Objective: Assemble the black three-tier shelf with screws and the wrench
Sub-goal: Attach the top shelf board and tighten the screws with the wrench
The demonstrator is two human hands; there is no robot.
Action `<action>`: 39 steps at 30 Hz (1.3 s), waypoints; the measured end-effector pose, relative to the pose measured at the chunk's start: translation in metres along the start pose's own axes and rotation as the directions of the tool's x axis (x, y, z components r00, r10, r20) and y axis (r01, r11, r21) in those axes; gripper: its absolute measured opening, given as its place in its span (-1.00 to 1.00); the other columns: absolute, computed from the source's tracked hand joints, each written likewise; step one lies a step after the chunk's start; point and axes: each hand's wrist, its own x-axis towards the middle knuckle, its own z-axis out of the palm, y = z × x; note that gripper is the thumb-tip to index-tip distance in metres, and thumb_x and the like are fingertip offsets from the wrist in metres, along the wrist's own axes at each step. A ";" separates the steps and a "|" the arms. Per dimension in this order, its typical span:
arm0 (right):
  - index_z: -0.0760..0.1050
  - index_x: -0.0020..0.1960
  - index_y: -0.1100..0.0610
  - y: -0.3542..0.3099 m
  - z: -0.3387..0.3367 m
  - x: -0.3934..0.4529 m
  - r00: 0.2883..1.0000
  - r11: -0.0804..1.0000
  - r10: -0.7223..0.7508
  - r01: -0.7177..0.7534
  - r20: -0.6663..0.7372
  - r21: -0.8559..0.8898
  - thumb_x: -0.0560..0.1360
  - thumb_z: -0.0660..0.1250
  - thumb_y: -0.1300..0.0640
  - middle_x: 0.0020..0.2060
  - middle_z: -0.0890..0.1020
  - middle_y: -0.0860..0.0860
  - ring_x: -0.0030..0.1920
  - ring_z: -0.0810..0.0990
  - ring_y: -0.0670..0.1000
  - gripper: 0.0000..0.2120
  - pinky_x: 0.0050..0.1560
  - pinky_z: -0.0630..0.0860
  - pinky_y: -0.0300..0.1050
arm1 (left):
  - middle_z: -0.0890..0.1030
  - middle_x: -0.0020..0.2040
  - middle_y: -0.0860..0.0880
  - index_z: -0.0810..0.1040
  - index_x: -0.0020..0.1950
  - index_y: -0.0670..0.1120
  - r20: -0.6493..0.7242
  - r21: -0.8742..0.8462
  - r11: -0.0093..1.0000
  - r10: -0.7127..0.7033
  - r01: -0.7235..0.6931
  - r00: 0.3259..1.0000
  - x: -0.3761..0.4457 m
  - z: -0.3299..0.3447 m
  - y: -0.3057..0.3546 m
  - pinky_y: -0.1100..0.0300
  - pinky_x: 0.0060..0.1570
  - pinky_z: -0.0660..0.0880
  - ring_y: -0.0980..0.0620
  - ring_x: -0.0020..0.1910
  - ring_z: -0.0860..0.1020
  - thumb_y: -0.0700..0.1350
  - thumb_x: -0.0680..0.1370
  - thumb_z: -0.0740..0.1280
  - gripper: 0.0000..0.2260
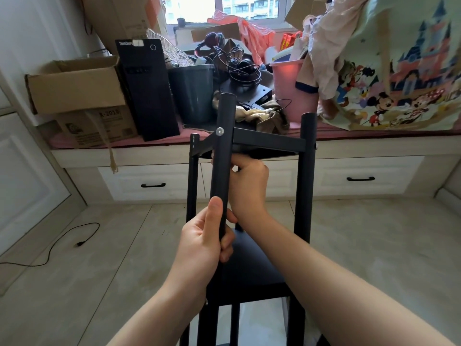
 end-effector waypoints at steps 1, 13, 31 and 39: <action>0.71 -0.12 0.16 0.000 0.000 0.000 1.000 1.000 0.004 -0.004 0.002 0.005 0.49 0.40 0.31 -0.37 0.55 -0.31 -0.31 0.54 -0.28 -0.87 -0.16 0.54 -0.28 | 0.35 -0.47 -0.01 0.52 -0.15 -0.15 -0.001 -0.001 1.000 -0.003 0.003 1.000 0.000 0.000 0.000 0.32 -0.51 0.32 0.08 -0.54 0.30 0.35 0.41 0.21 -0.47; 0.63 -0.17 0.29 -0.010 -0.028 -0.005 0.982 0.999 -0.048 0.045 0.181 0.019 0.56 0.34 0.21 -0.33 0.65 0.17 -0.27 0.59 0.18 -0.80 -0.16 0.51 0.14 | 0.35 -0.47 -0.03 0.53 -0.26 -0.05 -0.004 0.000 1.000 0.011 -0.011 1.000 0.002 -0.004 0.001 0.32 -0.51 0.32 0.08 -0.53 0.31 0.37 0.40 0.21 -0.53; 0.69 -0.17 0.12 -0.022 -0.078 0.011 0.945 0.997 0.076 -0.072 0.318 -0.024 0.52 0.37 0.22 -0.39 0.63 0.18 -0.44 0.44 0.03 -0.86 -0.40 0.42 0.07 | 0.38 -0.47 -0.01 0.52 -0.32 0.00 0.019 0.025 1.000 0.007 -0.007 1.000 -0.001 0.003 0.002 0.33 -0.52 0.32 0.10 -0.53 0.32 0.36 0.42 0.20 -0.56; 0.68 -0.24 0.19 -0.018 -0.077 0.012 0.933 0.994 0.085 -0.103 0.349 0.032 0.53 0.39 0.17 -0.47 0.59 0.05 -0.45 0.47 0.03 -0.80 -0.38 0.37 -0.14 | 0.38 -0.47 0.00 0.51 -0.31 0.00 0.018 0.035 0.999 0.000 -0.001 1.000 0.000 0.004 0.002 0.33 -0.51 0.33 0.09 -0.53 0.32 0.38 0.41 0.20 -0.54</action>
